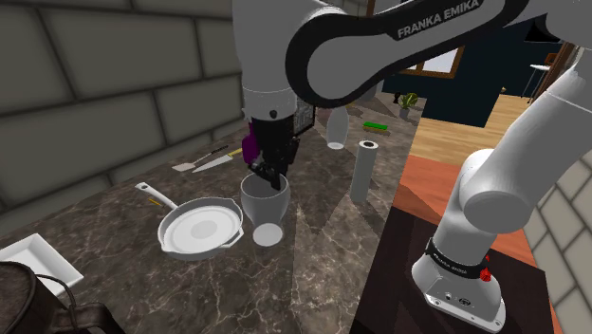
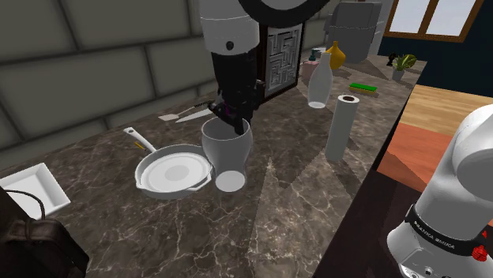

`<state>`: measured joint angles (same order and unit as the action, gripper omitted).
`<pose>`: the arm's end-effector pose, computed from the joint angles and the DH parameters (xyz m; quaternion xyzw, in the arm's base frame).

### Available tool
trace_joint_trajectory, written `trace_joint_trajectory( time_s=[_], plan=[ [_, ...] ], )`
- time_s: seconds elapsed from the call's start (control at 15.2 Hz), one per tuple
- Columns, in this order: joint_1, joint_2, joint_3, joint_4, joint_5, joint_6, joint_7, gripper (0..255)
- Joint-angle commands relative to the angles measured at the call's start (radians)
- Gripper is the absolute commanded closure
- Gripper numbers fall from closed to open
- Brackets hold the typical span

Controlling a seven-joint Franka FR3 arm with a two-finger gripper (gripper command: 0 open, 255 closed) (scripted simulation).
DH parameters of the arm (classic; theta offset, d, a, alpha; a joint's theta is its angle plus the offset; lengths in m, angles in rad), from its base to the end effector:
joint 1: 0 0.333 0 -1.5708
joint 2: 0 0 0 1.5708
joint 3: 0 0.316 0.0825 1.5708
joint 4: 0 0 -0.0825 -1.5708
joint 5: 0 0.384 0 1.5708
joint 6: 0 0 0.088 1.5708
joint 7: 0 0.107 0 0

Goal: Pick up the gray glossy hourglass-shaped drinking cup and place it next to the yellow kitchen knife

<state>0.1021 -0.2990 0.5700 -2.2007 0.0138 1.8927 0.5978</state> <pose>0.3586 0.3049 0.4817 0.9967 0.0224 0.0211 0.0751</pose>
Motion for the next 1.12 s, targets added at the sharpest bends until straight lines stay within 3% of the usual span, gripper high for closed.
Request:
trace_joint_trajectory(
  time_s=[0.0,1.06],
  plan=[
    [0.000,-0.007,-0.004,0.020,0.002,-0.026,-0.005,255],
    [-0.008,-0.017,-0.025,0.225,0.000,-0.239,-0.031,255]
  ],
)
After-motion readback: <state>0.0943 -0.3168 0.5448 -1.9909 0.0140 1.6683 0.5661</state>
